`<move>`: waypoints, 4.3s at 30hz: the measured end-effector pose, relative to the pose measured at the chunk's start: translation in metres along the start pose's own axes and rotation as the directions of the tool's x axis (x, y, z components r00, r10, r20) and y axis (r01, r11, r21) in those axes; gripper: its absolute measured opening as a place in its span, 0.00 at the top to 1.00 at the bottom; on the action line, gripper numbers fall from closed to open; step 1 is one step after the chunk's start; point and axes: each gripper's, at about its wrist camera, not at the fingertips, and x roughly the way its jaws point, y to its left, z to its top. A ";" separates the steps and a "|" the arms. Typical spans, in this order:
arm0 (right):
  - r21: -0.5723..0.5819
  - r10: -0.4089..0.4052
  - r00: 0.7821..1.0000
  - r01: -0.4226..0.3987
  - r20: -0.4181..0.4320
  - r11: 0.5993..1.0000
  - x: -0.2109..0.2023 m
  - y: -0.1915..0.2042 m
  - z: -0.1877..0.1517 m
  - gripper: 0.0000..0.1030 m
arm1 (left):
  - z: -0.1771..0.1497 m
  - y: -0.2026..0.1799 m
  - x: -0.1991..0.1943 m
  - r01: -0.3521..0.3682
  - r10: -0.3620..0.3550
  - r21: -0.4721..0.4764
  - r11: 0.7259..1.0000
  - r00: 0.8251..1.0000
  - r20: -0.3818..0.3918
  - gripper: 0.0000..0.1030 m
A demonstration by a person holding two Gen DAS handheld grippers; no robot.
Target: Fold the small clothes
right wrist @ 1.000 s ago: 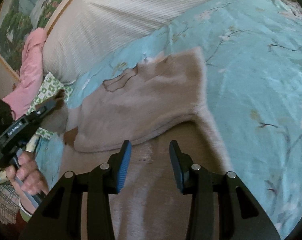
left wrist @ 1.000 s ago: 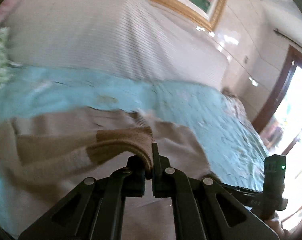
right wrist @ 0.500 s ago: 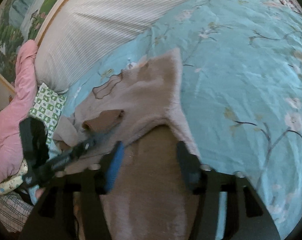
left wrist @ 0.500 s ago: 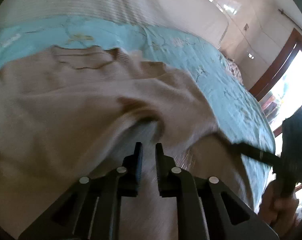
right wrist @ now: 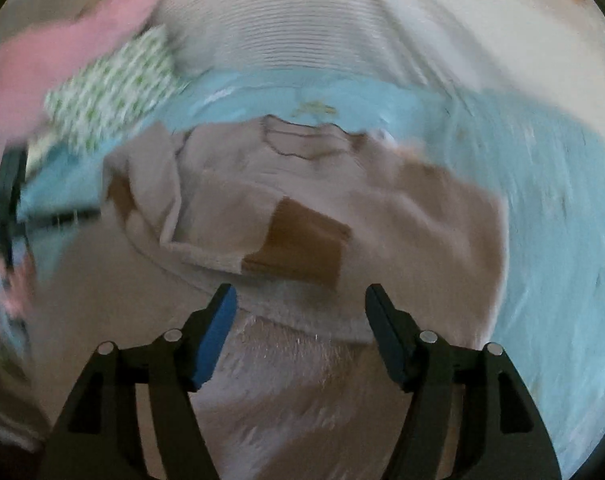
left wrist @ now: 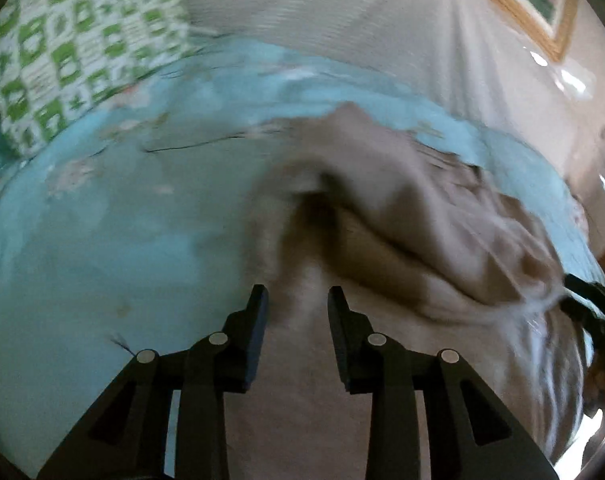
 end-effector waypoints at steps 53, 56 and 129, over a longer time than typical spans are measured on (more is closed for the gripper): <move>0.200 0.113 0.992 -0.100 -0.055 0.975 0.005 -0.085 -0.003 0.32 | 0.038 0.003 -0.014 0.109 -0.111 0.119 0.987 0.994 0.010 0.38; 0.107 0.055 0.996 -0.048 -0.063 0.993 0.008 -0.080 -0.001 0.32 | 0.063 -0.001 0.003 0.106 -0.107 0.119 0.987 0.994 0.002 0.33; 0.590 0.173 0.985 -0.143 0.006 0.794 -0.043 -0.127 -0.050 0.94 | 0.041 0.027 -0.015 0.085 -0.085 -0.010 0.996 0.996 -0.001 0.32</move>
